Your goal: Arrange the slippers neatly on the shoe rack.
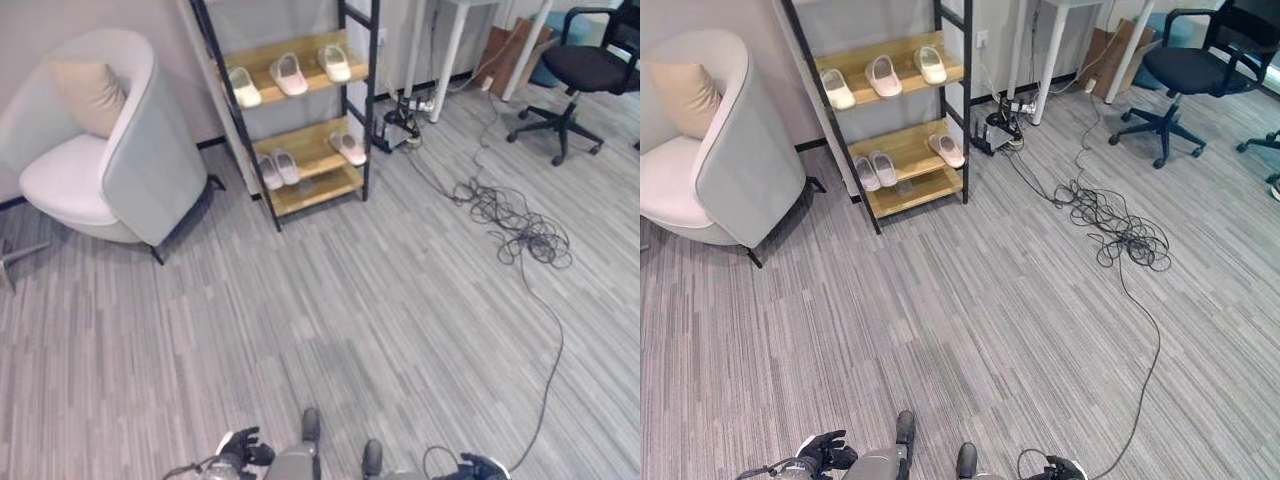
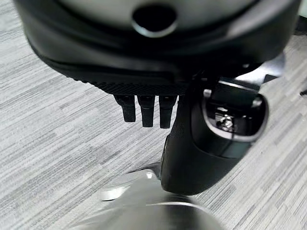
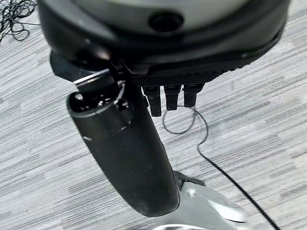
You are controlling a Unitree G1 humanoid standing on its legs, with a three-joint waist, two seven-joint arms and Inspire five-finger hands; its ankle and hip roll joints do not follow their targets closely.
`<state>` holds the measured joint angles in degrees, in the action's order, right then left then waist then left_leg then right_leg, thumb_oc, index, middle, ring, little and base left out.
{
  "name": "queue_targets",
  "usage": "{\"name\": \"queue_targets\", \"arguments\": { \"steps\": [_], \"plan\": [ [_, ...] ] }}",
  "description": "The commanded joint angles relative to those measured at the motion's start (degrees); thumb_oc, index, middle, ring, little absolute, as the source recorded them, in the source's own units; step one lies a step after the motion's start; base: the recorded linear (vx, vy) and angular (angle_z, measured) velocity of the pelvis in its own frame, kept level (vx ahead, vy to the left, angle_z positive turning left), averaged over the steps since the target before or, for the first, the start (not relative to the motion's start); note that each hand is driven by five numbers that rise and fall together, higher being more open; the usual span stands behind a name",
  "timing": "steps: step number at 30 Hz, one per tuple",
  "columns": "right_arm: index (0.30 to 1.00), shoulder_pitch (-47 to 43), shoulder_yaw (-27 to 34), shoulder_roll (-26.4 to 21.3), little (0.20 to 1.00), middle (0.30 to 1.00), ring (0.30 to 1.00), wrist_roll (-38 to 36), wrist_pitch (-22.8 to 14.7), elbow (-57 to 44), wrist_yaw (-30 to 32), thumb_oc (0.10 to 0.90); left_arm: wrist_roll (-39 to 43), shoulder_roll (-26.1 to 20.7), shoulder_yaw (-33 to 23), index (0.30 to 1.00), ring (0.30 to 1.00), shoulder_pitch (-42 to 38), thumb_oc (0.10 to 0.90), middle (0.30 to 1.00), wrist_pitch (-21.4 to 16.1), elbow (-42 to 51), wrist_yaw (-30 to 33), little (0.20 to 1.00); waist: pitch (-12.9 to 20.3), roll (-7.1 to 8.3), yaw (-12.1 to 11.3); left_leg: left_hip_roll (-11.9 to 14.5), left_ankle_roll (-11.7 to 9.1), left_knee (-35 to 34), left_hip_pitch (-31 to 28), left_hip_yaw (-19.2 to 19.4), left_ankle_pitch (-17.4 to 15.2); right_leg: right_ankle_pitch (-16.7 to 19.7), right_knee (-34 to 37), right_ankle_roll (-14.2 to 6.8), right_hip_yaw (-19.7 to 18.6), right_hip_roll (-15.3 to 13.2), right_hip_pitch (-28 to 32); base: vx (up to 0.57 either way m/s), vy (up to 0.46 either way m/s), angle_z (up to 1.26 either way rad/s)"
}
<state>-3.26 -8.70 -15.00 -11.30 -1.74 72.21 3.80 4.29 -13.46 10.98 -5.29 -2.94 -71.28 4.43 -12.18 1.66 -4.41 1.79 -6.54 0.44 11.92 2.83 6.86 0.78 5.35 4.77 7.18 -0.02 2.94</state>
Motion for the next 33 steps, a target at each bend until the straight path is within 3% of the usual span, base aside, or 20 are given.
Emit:
{"name": "queue_targets", "arguments": {
  "steps": [1, 4, 7, 9, 11, 12, 16, 19, 22, 23, 25, 28, 30, 33],
  "plan": [
    [0.900, -0.25, -0.95, -2.17, 0.900, 0.900, 0.900, -0.46, -2.16, -4.45, 0.71, 0.800, 1.43, 0.39, 0.94, 0.900, 0.900, 2.47, 0.800, 0.900, -1.54, 3.46, -0.49, 0.900, 2.23, 1.79, -1.35, -2.54, 4.86, 8.10, 5.06, 1.13, -3.59, -12.16, -3.06, -6.87, -3.93, 0.69, 10.96, 0.26, 0.113, -0.75],
    [0.900, -0.40, -1.25, -1.55, 0.900, 0.900, 0.900, 0.58, -1.93, -4.47, 0.21, 0.800, 1.33, -0.03, 0.21, 0.900, 0.900, 2.52, 0.800, 0.900, -1.59, 3.04, -0.38, 0.900, 3.47, 3.12, -2.23, -2.64, 6.31, 7.85, 3.38, 2.33, -5.46, -11.52, -9.46, -9.67, -3.54, -1.43, 9.17, 0.24, 0.133, -0.44],
    [0.900, -1.27, -2.11, -1.43, 0.900, 0.900, 0.900, 1.64, -1.65, -5.08, -0.45, 0.800, 1.76, -0.79, 0.09, 0.900, 0.900, 2.19, 0.800, 0.900, -1.74, 4.38, -0.36, 0.900, 2.49, 3.32, -2.10, -2.96, 8.43, 6.97, -0.89, 2.95, -7.88, -2.85, -24.56, -14.89, -2.24, -4.06, 2.77, 0.20, 0.128, -0.48],
    [0.900, -1.96, -2.38, -1.40, 0.900, 0.900, 0.900, 1.81, -1.63, -6.00, -0.42, 0.800, 2.25, -1.37, 0.17, 0.900, 0.900, 1.59, 0.800, 0.900, -1.69, 5.18, -0.20, 0.900, 1.46, 1.74, -1.25, -2.06, 9.50, 6.33, -3.71, 2.41, -9.17, 1.90, -33.34, -16.61, -0.87, -4.40, -1.91, 0.18, 0.129, -0.05],
    [0.900, -2.17, -2.54, -1.14, 0.900, 0.900, 0.900, 2.01, -1.70, -6.31, -0.47, 0.800, 2.86, -1.66, -0.22, 0.900, 0.900, 1.42, 0.800, 0.900, -1.76, 5.36, 0.39, 0.900, 0.88, -0.05, -0.99, -1.73, 10.32, 5.63, -6.59, 1.15, -10.68, 2.34, -37.22, -15.96, 2.04, -6.31, -6.33, 0.28, 0.116, 0.14],
    [0.900, -2.25, -2.65, -1.23, 0.900, 0.900, 0.900, 2.15, -1.63, -6.36, -0.51, 0.800, 3.13, -1.58, -0.34, 0.900, 0.900, 1.30, 0.800, 0.900, -1.78, 5.45, 0.43, 0.900, 0.63, -0.27, -0.47, -2.18, 10.54, 5.08, -8.21, 0.20, -11.51, 1.17, -37.06, -15.19, 3.38, -7.63, -7.98, 0.32, 0.070, -0.06],
    [0.900, -3.25, -2.85, -1.57, 0.900, 0.900, 0.900, 1.98, -1.75, -6.57, -0.52, 0.800, 3.25, -1.14, -0.46, 0.900, 0.900, 0.95, 0.800, 0.900, -1.90, 4.55, 0.38, 0.900, 0.00, -0.69, 1.85, -2.65, 9.98, 2.79, -15.14, -2.17, -14.84, -2.76, -26.95, -12.38, 5.72, -7.71, -13.38, 0.39, -0.024, 0.05],
    [0.900, -3.03, -3.16, -1.78, 0.900, 0.900, 0.900, 2.04, -1.42, -6.84, -0.67, 0.800, 2.74, -0.67, -0.67, 0.900, 0.900, 0.97, 0.800, 0.900, -2.18, 3.59, 0.43, 0.900, -0.14, 0.27, 3.97, -3.21, 8.65, 0.17, -20.23, -5.05, -17.03, 0.85, -14.61, -12.83, 4.22, -7.76, -17.32, 0.47, -0.125, 0.07],
    [0.900, -2.52, -3.12, -1.72, 0.900, 0.900, 0.900, 2.26, -1.21, -6.72, -0.82, 0.800, 2.35, -0.33, -0.85, 0.900, 0.900, 1.02, 0.800, 0.900, -2.36, 2.72, 0.49, 0.900, -0.04, -0.11, 5.11, -2.20, 7.78, -1.45, -23.49, -6.53, -17.93, 3.05, -12.45, -13.35, 3.27, -7.33, -18.70, 0.33, -0.101, 0.37],
    [0.900, -1.30, -2.90, -1.50, 0.900, 0.900, 0.900, 2.10, -1.17, -6.47, -0.94, 0.800, 1.71, 0.12, -0.61, 0.900, 0.900, 1.42, 0.800, 0.900, -2.45, 2.17, 0.43, 0.900, 0.84, 0.02, 5.47, -1.98, 7.35, -1.28, -24.95, -7.38, -19.57, 3.46, -10.42, -12.49, 2.53, -6.85, -16.59, 0.60, -0.250, 0.66],
    [0.900, -0.76, -1.87, -1.50, 0.900, 0.900, 0.900, 0.42, -2.03, -6.32, -0.89, 0.800, 2.16, 1.07, -0.03, 0.900, 0.900, 1.59, 0.800, 0.900, -2.60, 2.66, 0.01, 0.900, 1.83, -0.86, 5.81, 0.17, 4.12, 6.15, -22.87, -7.60, -15.32, 3.19, -9.00, -10.48, 3.38, -5.01, -13.54, 0.44, -0.257, 0.50],
    [0.900, -0.81, -2.05, -1.61, 0.900, 0.900, 0.900, -0.98, -2.69, -6.30, -0.51, 0.800, 3.36, 1.47, 1.45, 0.900, 0.900, 0.47, 0.800, 0.900, -2.68, 5.69, -0.50, 0.900, -0.10, 0.15, 5.58, 2.83, 1.52, 19.99, -14.83, -3.97, -8.43, 1.12, -7.27, -8.04, 5.25, -5.32, -9.41, 0.14, -0.188, 0.71],
    [0.900, -0.90, -2.07, -1.88, 0.900, 0.900, 0.900, -1.35, -2.40, -5.68, -0.35, 0.800, 3.29, 1.46, 1.95, 0.900, 0.900, 0.20, 0.800, 0.900, -2.57, 5.97, -0.48, 0.900, -0.63, 0.66, 5.30, 4.55, 1.71, 23.31, -12.11, -1.51, -8.00, -0.59, -6.26, -7.21, 6.12, -4.81, -6.84, 0.22, -0.150, 0.15],
    [0.900, -0.86, -1.65, -2.16, 0.900, 0.900, 0.900, -2.62, -2.33, -4.78, -0.53, 0.800, 3.76, 1.38, 2.49, 0.900, 0.900, -0.38, 0.800, 0.900, -2.46, 5.88, -0.57, 0.900, -1.18, 1.37, 4.25, 3.47, 2.88, 22.52, -6.88, 0.77, -9.82, -3.00, -5.29, -7.01, 6.28, -4.56, -3.57, 0.26, -0.080, 0.23]
  ]
}}
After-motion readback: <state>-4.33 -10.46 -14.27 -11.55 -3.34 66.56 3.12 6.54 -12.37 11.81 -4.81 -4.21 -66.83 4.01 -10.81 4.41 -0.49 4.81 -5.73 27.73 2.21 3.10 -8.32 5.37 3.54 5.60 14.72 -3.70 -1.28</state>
